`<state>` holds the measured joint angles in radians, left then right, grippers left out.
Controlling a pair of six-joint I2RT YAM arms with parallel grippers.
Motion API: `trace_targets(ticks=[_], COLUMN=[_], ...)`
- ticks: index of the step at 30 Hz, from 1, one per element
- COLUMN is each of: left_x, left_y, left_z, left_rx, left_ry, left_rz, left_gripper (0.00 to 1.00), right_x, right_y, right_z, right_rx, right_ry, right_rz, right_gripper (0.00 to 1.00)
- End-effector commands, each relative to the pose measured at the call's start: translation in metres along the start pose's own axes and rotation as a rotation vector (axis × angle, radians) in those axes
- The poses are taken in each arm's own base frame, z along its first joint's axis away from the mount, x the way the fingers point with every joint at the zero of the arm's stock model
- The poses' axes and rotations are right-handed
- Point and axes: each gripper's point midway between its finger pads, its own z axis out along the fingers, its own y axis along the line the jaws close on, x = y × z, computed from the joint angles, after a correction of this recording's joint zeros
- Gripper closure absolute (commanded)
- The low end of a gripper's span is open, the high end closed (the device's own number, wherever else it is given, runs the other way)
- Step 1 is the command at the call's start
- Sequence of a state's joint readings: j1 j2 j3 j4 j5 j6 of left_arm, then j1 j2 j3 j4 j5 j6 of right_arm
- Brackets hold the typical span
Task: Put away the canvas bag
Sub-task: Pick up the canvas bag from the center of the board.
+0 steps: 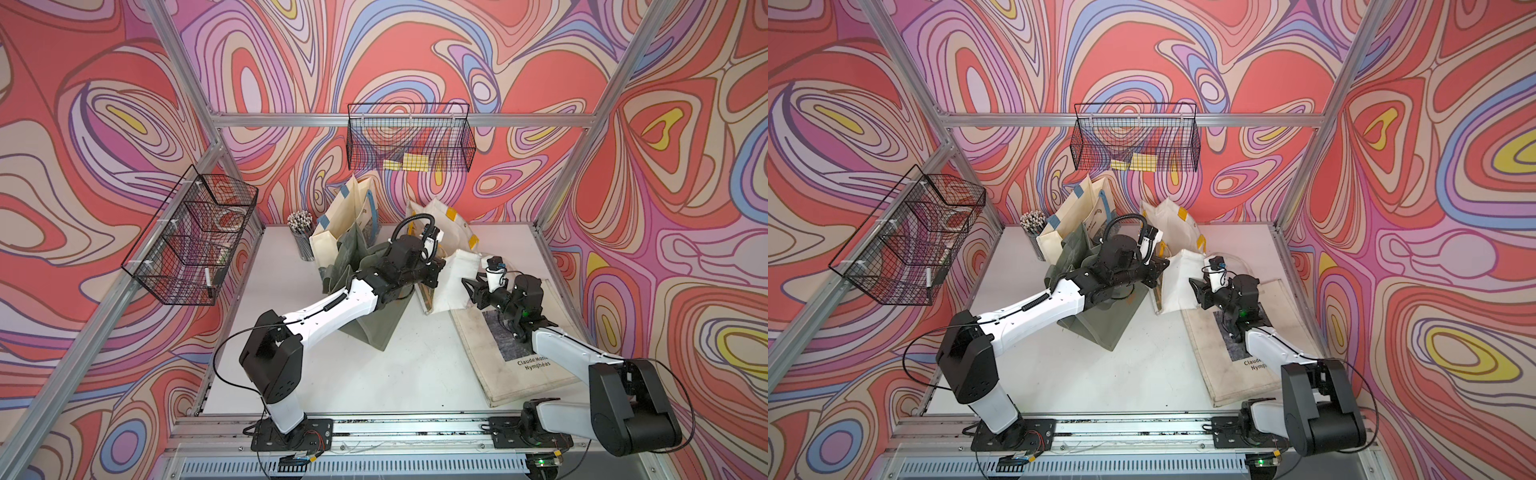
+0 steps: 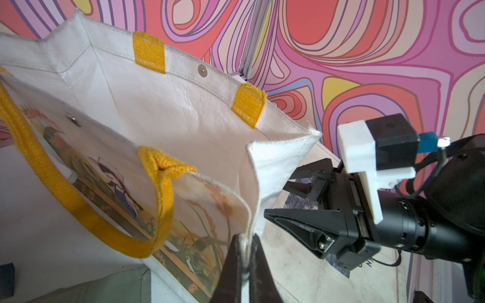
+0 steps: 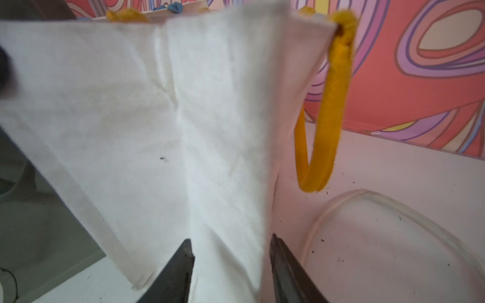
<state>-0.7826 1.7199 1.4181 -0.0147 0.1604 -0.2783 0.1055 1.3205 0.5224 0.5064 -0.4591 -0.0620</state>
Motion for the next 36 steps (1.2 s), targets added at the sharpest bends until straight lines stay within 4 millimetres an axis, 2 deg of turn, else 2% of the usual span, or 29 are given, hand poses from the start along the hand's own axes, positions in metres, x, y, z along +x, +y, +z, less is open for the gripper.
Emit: trace_targets(ticks=[1,6,10,14,19,28,36], left_x=[-0.006,-0.004,-0.002,0.004,0.013,0.012,0.007], left_y=[-0.004,-0.009,-0.014,-0.016,-0.005,-0.002,-0.004], left_z=[-0.006,0.002,0.007,0.011,0.009,0.005,0.004], left_rx=[0.022,0.053,0.073,0.074,0.03,0.029,0.069], left_ry=[-0.005,0.003,0.008,0.016,0.005,-0.042,-0.107], left_rz=[-0.036,-0.1,-0.141,-0.192,-0.269,-0.385,-0.463], left_gripper=[1.0,1.0,1.0,0.99,0.75,0.61,0.54], right_x=[-0.018,-0.021,-0.022,-0.012,-0.01,-0.004,0.003], right_y=[0.011,0.015,0.021,0.033,0.041,0.051,0.06], right_z=[0.003,0.003,0.005,0.012,0.018,0.025,0.029], right_rx=[-0.086,-0.113,-0.124,-0.147,-0.15,-0.174,-0.16], right_ry=[-0.057,-0.08,-0.089,-0.06,-0.058,-0.017,0.009], right_rz=[0.014,0.032,0.046,0.047,0.045,0.055,0.057], right_gripper=[0.67,0.81,0.85,0.85,0.85,0.84,0.84])
